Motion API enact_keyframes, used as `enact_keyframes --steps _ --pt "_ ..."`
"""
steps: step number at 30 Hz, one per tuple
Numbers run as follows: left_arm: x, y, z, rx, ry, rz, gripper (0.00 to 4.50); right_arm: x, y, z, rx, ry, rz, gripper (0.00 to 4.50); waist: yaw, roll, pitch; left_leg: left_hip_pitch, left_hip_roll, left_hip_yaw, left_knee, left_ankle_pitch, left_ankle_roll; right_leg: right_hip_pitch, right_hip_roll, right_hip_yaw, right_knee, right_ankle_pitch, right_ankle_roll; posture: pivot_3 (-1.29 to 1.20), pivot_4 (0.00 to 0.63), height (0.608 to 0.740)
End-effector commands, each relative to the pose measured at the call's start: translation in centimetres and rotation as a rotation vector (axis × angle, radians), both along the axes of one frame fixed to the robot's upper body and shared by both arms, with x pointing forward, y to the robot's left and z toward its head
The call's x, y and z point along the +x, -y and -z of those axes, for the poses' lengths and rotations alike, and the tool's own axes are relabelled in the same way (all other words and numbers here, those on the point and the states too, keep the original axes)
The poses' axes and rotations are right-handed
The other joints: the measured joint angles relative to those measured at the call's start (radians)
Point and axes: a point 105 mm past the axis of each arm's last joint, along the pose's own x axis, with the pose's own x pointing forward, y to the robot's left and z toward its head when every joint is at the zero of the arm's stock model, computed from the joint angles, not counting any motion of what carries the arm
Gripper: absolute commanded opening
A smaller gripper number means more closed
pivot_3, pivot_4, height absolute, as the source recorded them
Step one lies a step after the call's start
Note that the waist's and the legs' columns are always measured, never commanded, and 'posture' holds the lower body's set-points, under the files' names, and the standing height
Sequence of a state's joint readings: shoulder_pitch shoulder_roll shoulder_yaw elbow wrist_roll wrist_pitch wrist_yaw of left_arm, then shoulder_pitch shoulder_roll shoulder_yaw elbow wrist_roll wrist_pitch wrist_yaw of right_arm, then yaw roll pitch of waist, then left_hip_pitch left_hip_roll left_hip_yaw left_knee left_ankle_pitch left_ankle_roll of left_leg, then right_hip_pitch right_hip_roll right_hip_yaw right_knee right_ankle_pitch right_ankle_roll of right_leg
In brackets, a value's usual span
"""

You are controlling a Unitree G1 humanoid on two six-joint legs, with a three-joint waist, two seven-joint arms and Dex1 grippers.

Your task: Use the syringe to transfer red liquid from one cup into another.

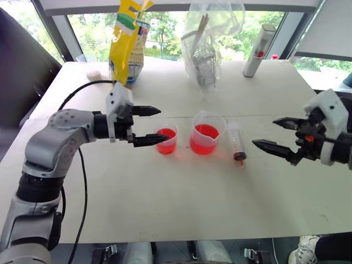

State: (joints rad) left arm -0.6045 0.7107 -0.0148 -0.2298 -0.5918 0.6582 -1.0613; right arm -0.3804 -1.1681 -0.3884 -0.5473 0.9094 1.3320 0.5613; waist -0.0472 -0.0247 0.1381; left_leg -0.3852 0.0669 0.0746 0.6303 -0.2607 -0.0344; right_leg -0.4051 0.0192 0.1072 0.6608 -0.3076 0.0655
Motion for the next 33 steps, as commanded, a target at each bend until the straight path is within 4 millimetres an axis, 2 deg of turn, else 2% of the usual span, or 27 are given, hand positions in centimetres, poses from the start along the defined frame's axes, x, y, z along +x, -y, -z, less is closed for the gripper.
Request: enact_keyframes --steps 1,4,7,12,16,23,31,33 --pt "0.0 0.4 -0.9 -0.004 0.057 0.017 4.5 1.5 1.0 -0.5 0.011 -0.091 0.082 4.46 0.0 0.0 0.0 0.0 0.0 0.0 -0.001 0.0 0.0 0.0 0.0 0.0 0.0 0.0 0.0 0.0 0.15 0.739" --pt "0.3 0.7 -0.9 -0.006 0.065 0.022 4.5 3.5 1.2 -0.5 0.067 -0.174 0.157 4.46 0.001 0.0 0.0 0.0 0.0 0.001 -0.001 0.0 0.0 -0.001 0.0 0.001 0.0 -0.001 -0.001 0.0 0.15 0.739" --pt "0.4 0.9 -1.0 -0.013 0.078 0.028 4.5 6.0 1.3 0.3 0.141 -0.295 0.246 4.46 -0.002 0.001 0.0 -0.001 0.0 0.001 -0.001 0.0 0.0 -0.002 0.0 0.001 0.0 0.0 -0.001 0.0 0.15 0.739" --pt "0.4 1.0 -1.2 -0.018 0.101 0.021 4.5 9.0 1.2 2.9 0.142 -0.434 0.359 4.46 0.003 0.001 0.0 -0.004 0.0 0.002 -0.001 0.0 0.0 -0.005 0.0 0.002 0.0 0.0 -0.001 0.0 0.15 0.739" --pt "0.1 0.9 -1.0 -0.019 0.104 0.005 4.5 10.6 0.6 4.8 0.103 -0.484 0.371 4.46 0.004 0.001 0.0 -0.005 0.0 0.002 -0.001 0.0 0.001 -0.006 0.0 0.001 0.0 0.0 0.0 0.0 0.15 0.739" --pt "-0.5 0.6 -0.5 -0.019 0.1 -0.028 4.5 12.2 -0.4 7.9 0.015 -0.55 0.366 4.46 0.001 0.001 0.0 -0.005 0.0 0.002 0.0 -0.001 0.001 -0.006 0.001 0.0 0.002 0.001 0.0 0.0 0.15 0.739" --pt "-0.6 0.5 -0.3 -0.025 0.102 -0.057 4.5 12.8 -1.4 10.5 -0.106 -0.596 0.319 4.46 -0.001 0.001 -0.001 -0.004 0.0 0.002 0.001 -0.001 0.001 -0.006 0.001 -0.001 0.003 0.001 0.0 0.0 0.15 0.739" --pt "-0.6 0.5 -0.2 -0.026 0.103 -0.06 4.5 12.9 -1.6 11.0 -0.13 -0.605 0.311 3.96 -0.004 0.001 -0.001 -0.003 0.0 0.002 0.001 -0.001 0.001 -0.005 0.001 -0.001 0.003 0.001 0.0 0.0 0.15 0.739"
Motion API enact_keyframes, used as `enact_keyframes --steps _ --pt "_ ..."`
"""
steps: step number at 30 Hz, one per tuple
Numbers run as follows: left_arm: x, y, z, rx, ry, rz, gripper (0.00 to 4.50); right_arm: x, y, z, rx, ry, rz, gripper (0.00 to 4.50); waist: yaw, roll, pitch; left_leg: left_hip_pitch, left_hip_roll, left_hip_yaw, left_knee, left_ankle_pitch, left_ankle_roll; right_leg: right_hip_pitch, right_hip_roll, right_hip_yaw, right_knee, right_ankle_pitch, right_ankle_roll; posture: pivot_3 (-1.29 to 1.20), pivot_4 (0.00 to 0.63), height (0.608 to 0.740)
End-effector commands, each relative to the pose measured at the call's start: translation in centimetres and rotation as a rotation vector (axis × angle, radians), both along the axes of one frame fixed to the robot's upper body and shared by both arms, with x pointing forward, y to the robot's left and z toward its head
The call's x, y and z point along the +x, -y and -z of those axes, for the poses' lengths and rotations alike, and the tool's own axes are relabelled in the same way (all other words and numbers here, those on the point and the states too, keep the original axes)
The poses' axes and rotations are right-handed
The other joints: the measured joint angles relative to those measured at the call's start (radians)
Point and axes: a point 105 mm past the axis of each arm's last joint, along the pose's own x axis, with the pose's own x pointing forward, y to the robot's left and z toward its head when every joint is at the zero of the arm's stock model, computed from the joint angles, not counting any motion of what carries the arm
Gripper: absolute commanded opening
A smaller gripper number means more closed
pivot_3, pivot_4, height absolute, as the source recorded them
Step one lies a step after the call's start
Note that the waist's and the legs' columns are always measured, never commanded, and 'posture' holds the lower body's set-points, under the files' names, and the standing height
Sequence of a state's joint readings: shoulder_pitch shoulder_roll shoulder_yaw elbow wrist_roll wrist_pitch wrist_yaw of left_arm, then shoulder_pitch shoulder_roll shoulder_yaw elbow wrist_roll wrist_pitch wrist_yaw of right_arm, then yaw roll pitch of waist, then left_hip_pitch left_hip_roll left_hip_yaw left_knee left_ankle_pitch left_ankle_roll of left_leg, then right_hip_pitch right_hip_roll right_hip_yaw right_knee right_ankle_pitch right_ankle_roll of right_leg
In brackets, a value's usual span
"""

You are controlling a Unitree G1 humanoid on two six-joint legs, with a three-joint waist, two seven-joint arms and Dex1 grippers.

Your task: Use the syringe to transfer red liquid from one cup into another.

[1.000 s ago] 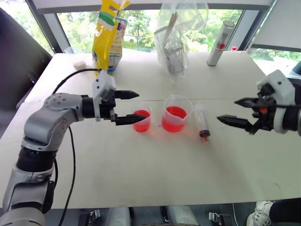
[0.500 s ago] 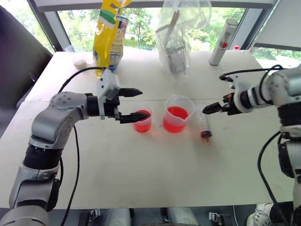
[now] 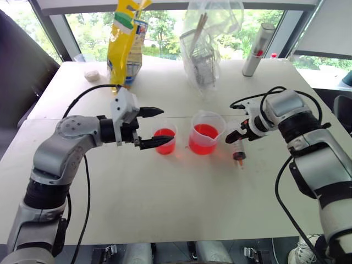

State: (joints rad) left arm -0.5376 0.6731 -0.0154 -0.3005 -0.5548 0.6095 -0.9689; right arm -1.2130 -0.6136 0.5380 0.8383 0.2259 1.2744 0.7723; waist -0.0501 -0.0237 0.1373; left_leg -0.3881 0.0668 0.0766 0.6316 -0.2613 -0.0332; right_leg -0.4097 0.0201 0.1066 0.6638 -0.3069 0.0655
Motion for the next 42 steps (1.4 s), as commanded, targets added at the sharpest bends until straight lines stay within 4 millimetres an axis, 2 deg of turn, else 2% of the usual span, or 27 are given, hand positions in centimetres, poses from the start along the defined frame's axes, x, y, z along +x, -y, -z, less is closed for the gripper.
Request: enact_keyframes --steps 1,5,6,11,14,17,21,23,25,27,29,31,33,39,42 --pt "-0.4 -0.1 -0.9 -0.009 0.042 -0.002 4.5 0.4 -0.2 0.0 -0.031 0.008 -0.027 3.65 -0.002 0.0 0.0 0.001 0.0 0.0 0.0 0.0 0.0 0.001 0.0 0.0 0.0 0.0 0.0 0.0 0.15 0.739" --pt "-0.2 -0.1 -0.8 -0.011 0.044 -0.009 4.5 0.5 -0.5 0.4 -0.058 -0.001 -0.058 1.67 -0.011 0.0 0.0 0.001 0.0 0.0 0.0 0.0 0.0 0.001 0.0 0.0 0.0 0.0 0.0 0.0 0.15 0.739" --pt "-0.1 -0.1 -0.8 -0.011 0.045 -0.01 4.5 0.5 -0.5 0.4 -0.058 -0.003 -0.06 1.41 -0.014 0.0 0.0 0.001 0.0 0.0 0.0 0.0 0.0 0.001 0.0 0.0 0.001 0.0 0.0 0.0 0.15 0.739" --pt "0.4 -0.1 -1.2 -0.011 0.056 -0.012 4.5 0.3 0.4 -1.1 -0.047 0.024 -0.02 1.4 -0.019 0.0 0.0 0.001 0.0 -0.001 0.0 0.0 0.0 0.001 0.0 0.0 0.001 0.0 0.0 0.0 0.15 0.739" --pt "0.7 -0.3 -1.8 -0.021 0.068 -0.015 4.5 0.1 0.9 -4.1 -0.011 0.13 -0.01 1.4 -0.015 0.002 0.001 0.0 0.0 -0.001 0.0 0.0 0.0 0.0 0.0 0.0 0.001 0.0 0.0 0.0 0.15 0.739" --pt "1.0 -0.3 -2.4 -0.043 0.074 -0.011 4.5 0.6 1.7 -7.9 -0.044 0.415 -0.072 1.4 -0.009 0.002 0.001 -0.002 -0.001 -0.001 0.0 0.0 0.0 0.0 -0.002 -0.001 0.0 0.0 0.0 0.0 0.15 0.739" --pt "1.2 -0.2 -2.6 -0.046 0.071 0.008 4.5 0.3 2.0 -12.7 -0.035 0.772 -0.147 1.4 -0.008 0.002 0.001 -0.001 -0.001 -0.001 0.0 0.0 0.0 0.0 -0.001 -0.001 -0.001 0.0 0.0 0.0 0.15 0.739" --pt "1.4 -0.2 -2.8 -0.04 0.072 0.017 4.5 -0.2 1.4 -16.0 0.005 0.965 -0.136 1.4 -0.012 0.002 0.001 0.0 -0.001 -0.001 -0.001 0.0 0.0 0.001 0.0 -0.001 0.0 0.0 0.0 0.0 0.15 0.739" --pt "1.7 -0.1 -3.0 -0.036 0.076 0.026 4.5 -1.5 -0.1 -19.5 0.098 1.157 -0.164 1.4 -0.019 0.003 0.001 0.0 0.0 -0.001 -0.001 0.0 -0.001 0.001 0.0 -0.001 0.001 0.0 0.0 0.0 0.15 0.739" --pt "2.0 0.0 -3.2 -0.032 0.08 0.037 4.5 -2.9 -2.1 -21.5 0.216 1.265 -0.205 1.4 -0.02 0.003 0.001 0.001 0.0 -0.001 -0.001 0.001 -0.001 0.001 0.001 0.0 0.002 0.0 0.0 0.0 0.15 0.739" --pt "2.2 0.2 -3.4 -0.03 0.083 0.047 4.5 -4.1 -3.7 -22.5 0.315 1.333 -0.247 1.4 -0.02 0.003 0.001 0.001 0.001 -0.001 -0.002 0.001 -0.001 0.001 0.001 0.0 0.001 0.0 0.0 0.0 0.15 0.739" --pt "2.3 0.4 -3.6 -0.023 0.087 0.061 4.5 -5.1 -5.4 -22.8 0.425 1.379 -0.274 1.4 -0.019 0.003 0.001 0.001 0.001 -0.001 -0.001 0.001 -0.001 0.001 0.001 -0.001 0.001 0.0 0.0 0.0 0.15 0.739" --pt "2.4 0.5 -3.8 -0.013 0.093 0.072 4.5 -5.9 -6.9 -22.3 0.53 1.393 -0.303 1.4 -0.018 0.003 0.001 0.001 0.001 -0.001 -0.001 0.001 -0.001 0.001 0.001 0.0 0.002 0.0 0.0 0.0 0.15 0.739" --pt "2.8 0.4 -4.3 0.01 0.1 0.089 4.5 -6.4 -9.4 -18.6 0.691 1.325 -0.324 1.4 -0.015 0.003 0.001 0.0 0.0 -0.001 0.0 0.001 -0.002 0.002 -0.001 -0.001 0.001 0.0 0.0 0.0 0.15 0.739" --pt "2.9 0.4 -4.7 0.018 0.107 0.096 4.5 -6.3 -10.1 -15.7 0.72 1.274 -0.319 1.4 -0.017 0.003 0.001 0.0 -0.001 -0.001 0.0 0.001 -0.002 0.002 -0.001 -0.001 0.001 0.0 0.0 0.0 0.15 0.739"
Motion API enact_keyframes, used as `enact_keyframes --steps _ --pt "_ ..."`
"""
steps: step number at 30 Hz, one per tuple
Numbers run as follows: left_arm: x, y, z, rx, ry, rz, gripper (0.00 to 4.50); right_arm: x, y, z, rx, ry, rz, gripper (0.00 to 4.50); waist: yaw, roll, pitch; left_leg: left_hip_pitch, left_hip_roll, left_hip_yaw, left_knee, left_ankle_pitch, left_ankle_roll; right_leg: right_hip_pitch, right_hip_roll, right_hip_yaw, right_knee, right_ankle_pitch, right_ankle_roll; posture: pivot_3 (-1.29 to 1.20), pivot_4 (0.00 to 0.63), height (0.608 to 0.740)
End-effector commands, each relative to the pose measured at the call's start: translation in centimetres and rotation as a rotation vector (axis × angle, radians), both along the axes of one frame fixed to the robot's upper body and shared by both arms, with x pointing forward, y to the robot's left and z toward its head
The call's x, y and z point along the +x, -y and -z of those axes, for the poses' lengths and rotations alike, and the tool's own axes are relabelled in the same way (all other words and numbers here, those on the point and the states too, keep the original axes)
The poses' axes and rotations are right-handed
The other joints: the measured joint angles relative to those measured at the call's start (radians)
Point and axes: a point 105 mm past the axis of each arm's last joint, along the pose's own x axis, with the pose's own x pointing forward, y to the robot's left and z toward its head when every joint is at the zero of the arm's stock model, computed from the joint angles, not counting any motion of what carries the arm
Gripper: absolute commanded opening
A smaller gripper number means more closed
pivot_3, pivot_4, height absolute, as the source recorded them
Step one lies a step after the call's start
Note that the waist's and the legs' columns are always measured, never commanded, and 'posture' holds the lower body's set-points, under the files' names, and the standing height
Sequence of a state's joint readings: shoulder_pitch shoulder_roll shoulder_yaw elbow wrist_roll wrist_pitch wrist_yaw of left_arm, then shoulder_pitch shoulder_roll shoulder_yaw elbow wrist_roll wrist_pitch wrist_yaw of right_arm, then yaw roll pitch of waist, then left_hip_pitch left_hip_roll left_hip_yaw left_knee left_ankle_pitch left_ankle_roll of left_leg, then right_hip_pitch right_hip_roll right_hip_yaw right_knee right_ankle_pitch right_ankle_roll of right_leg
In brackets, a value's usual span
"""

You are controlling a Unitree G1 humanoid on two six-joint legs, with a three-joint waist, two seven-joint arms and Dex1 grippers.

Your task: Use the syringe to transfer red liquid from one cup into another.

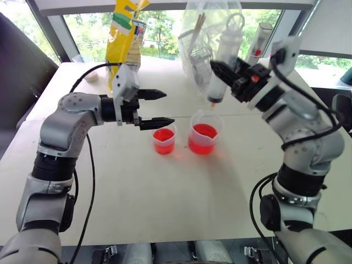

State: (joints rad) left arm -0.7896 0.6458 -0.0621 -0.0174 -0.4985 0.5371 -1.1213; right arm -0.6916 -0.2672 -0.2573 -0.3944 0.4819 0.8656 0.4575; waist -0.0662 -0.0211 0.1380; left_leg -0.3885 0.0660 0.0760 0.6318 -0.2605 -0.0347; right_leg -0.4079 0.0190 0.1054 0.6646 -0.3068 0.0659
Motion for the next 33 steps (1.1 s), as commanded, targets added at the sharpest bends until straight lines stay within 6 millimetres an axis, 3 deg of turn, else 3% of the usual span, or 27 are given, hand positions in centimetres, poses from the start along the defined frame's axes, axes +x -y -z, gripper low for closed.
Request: enact_keyframes --steps 1,7,14,21,33 --pt "-0.2 0.0 -1.7 0.009 0.068 0.016 4.5 -0.8 -1.1 1.0 0.005 0.049 -0.035 1.4 -0.001 0.0 0.0 0.0 0.0 0.0 0.0 0.0 0.0 0.0 0.0 0.0 0.0 0.0 0.0 0.0 0.15 0.739" --pt "0.2 0.1 -2.5 -0.001 0.076 0.021 4.5 -0.6 -1.9 5.4 -0.021 0.004 -0.027 1.4 -0.004 0.0 0.0 0.001 0.001 0.0 -0.001 0.0 0.0 0.0 0.002 0.0 0.0 0.0 0.0 0.0 0.15 0.739" --pt "0.8 1.3 -3.7 -0.038 0.083 0.042 4.5 -0.1 -2.8 8.5 -0.086 -0.001 -0.006 1.4 -0.001 0.0 0.0 0.001 0.0 0.0 0.0 0.0 0.0 0.0 0.002 0.0 0.0 0.0 0.0 0.0 0.15 0.739" --pt "1.6 2.4 -4.5 -0.071 0.088 0.047 4.5 0.1 -3.3 9.1 -0.114 0.011 0.004 1.4 -0.003 0.0 0.0 0.001 0.0 0.0 0.0 0.0 0.0 0.0 0.002 0.0 0.001 0.0 0.0 0.0 0.15 0.739" --pt "2.9 5.1 -3.6 -0.169 -0.005 0.066 4.5 0.1 -3.7 9.1 -0.177 0.026 -0.007 1.4 -0.002 0.0 0.0 0.001 0.0 0.0 0.0 0.0 0.0 0.001 0.002 0.0 0.001 0.0 0.0 0.0 0.15 0.739"
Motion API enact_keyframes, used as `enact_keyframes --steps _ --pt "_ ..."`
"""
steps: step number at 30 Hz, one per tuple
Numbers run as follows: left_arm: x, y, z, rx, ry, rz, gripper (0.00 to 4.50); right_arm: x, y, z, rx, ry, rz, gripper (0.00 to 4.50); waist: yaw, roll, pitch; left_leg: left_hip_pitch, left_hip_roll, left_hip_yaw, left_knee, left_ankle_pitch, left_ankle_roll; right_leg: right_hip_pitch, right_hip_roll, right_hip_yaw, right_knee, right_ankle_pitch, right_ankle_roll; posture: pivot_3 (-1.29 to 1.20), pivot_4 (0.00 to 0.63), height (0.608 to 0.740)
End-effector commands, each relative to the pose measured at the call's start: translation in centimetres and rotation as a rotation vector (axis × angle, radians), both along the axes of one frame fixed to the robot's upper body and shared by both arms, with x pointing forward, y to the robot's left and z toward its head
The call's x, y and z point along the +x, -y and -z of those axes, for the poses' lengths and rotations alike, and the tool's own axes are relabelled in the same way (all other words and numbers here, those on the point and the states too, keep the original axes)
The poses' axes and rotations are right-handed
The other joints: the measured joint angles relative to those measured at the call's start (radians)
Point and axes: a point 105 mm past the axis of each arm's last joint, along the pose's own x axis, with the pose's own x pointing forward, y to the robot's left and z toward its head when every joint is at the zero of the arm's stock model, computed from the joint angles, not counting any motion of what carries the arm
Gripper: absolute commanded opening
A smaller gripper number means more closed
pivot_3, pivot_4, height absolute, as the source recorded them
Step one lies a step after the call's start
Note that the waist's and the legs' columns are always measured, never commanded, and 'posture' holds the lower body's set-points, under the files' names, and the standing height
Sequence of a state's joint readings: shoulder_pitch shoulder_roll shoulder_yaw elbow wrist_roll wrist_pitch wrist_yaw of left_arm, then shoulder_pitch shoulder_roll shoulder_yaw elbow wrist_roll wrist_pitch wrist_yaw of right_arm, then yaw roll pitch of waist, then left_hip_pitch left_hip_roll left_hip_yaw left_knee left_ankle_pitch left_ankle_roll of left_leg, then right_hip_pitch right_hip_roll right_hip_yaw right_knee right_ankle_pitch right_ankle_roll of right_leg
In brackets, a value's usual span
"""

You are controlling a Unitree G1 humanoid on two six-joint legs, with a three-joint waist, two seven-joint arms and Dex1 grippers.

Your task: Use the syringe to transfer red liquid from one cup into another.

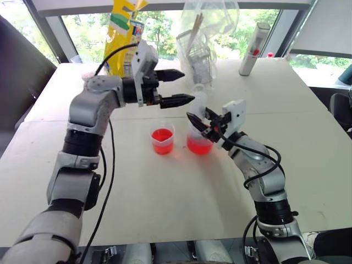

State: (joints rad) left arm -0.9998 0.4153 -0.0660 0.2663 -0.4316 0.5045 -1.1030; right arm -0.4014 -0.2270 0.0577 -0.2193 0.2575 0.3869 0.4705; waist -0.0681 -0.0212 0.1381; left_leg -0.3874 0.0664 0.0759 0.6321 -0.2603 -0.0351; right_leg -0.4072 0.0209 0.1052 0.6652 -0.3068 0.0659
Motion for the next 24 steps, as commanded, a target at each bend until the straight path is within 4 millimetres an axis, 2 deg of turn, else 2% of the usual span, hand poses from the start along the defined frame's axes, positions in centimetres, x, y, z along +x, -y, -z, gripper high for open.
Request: enact_keyframes --steps 1,2,5,7,12,16,24 --pt "-0.4 0.7 -1.5 -0.028 0.038 0.025 4.5 -0.3 -0.4 -1.1 -0.019 0.05 -0.02 1.4 0.0 0.0 0.0 0.0 0.0 0.0 0.0 0.0 0.0 0.0 0.0 0.0 0.0 0.0 0.0 0.0 0.15 0.739" --pt "-0.3 0.8 -1.4 -0.028 0.036 0.026 4.5 -0.3 -0.5 -1.1 -0.02 0.05 -0.021 1.4 0.0 0.0 0.0 0.0 0.0 0.0 0.0 0.0 0.0 0.0 0.0 0.0 0.0 0.0 0.0 0.0 0.15 0.739" --pt "-0.2 1.2 -1.0 -0.032 0.022 0.023 3.69 -0.5 -0.6 -1.2 -0.016 0.051 -0.023 1.4 -0.001 0.0 0.0 0.0 0.0 0.0 0.0 0.0 0.0 0.0 0.0 0.0 0.0 0.0 0.0 0.0 0.15 0.739" --pt "0.0 1.4 -0.7 -0.036 0.006 0.02 2.76 -0.6 -0.7 -1.2 -0.017 0.049 -0.023 1.4 0.0 0.0 0.0 0.0 0.0 0.0 0.0 0.0 0.0 0.0 0.0 0.0 0.0 0.0 0.0 0.0 0.15 0.739" --pt "-0.1 1.7 -0.2 -0.041 -0.009 0.03 0.04 -0.9 -0.7 -1.0 -0.024 0.044 -0.023 1.4 0.0 0.0 0.0 0.0 0.0 0.0 0.0 0.0 0.0 0.0 0.0 0.0 0.0 0.0 0.0 0.0 0.15 0.739" --pt "-0.2 1.7 -0.6 -0.059 -0.009 0.037 0.04 -0.9 -0.5 -1.0 -0.031 0.041 -0.019 1.4 0.0 0.0 0.0 0.0 0.0 0.0 0.0 0.0 0.0 0.0 0.0 0.0 0.0 0.0 0.0 0.0 0.15 0.739" --pt "0.7 2.1 -2.8 -0.11 0.042 0.016 0.04 -0.8 -0.3 -0.2 -0.051 -0.016 -0.02 1.4 0.002 0.0 0.0 0.0 0.0 0.0 0.0 0.0 0.0 0.0 0.0 0.0 0.0 0.0 0.0 0.0 0.15 0.739"
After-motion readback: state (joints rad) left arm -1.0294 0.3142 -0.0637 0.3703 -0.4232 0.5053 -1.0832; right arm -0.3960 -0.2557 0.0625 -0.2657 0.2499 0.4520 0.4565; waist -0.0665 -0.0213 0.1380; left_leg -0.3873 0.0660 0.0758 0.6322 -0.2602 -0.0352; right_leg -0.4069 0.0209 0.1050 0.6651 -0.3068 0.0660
